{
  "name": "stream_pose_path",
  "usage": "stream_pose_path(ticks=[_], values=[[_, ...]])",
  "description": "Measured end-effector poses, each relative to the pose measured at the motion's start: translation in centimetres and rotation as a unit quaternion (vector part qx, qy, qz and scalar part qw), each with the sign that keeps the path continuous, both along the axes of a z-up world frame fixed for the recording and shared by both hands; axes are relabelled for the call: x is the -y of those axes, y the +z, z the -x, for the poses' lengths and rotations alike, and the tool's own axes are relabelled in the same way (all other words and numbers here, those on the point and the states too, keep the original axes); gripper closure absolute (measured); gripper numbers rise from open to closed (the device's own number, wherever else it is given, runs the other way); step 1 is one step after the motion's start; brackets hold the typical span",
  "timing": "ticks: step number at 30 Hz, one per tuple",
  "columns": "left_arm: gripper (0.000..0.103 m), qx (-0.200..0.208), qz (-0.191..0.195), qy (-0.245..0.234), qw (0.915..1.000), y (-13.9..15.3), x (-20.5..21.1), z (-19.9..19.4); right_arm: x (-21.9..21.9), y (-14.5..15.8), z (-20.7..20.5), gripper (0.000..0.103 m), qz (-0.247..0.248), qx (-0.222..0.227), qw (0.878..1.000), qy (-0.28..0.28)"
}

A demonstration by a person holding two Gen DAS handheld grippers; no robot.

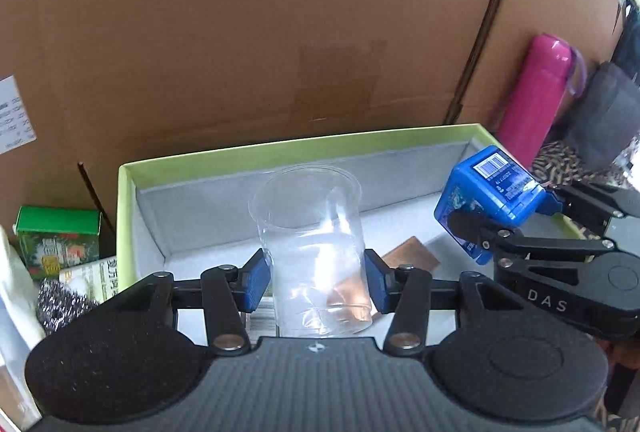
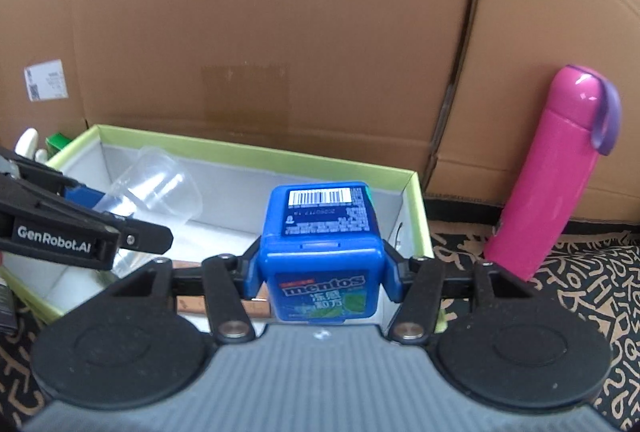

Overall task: Organize objects
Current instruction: 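Carry the cup and Mentos bottle into the green shoebox and release both, then grasp the white medicine box with the left gripper while the right grasps the teal box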

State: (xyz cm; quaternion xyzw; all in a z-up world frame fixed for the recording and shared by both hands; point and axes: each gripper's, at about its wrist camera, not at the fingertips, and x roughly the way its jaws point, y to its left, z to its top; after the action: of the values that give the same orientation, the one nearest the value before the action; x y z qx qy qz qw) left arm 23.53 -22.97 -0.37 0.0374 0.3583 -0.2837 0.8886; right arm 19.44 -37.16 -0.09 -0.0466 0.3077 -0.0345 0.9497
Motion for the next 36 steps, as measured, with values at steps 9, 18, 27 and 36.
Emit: stream_pose_path(ticks=[9, 18, 27, 36], values=[[0.015, 0.002, 0.087, -0.021, 0.996, 2.6, -2.6, 2.2, 1.1, 3.7, 5.0, 0.004, 0.026, 0.088, 0.996, -0.007], [0.0, 0.073, 0.21, 0.033, 0.9744, 6.2, -10.4, 11.0, -2.1, 7.0, 16.1, 0.0, -0.002, 0.216, 0.976, 0.009], [0.0, 0.151, 0.211, 0.081, 0.9625, 4.3, -15.3, 19.0, -7.1, 5.3, 21.2, 0.0, -0.068, 0.2, 0.977, 0.039], [0.0, 0.133, 0.169, 0.162, 0.9629, 0.9, -19.7, 21.4, -10.9, 1.5, 20.6, 0.0, -0.109, 0.127, 0.983, 0.078]])
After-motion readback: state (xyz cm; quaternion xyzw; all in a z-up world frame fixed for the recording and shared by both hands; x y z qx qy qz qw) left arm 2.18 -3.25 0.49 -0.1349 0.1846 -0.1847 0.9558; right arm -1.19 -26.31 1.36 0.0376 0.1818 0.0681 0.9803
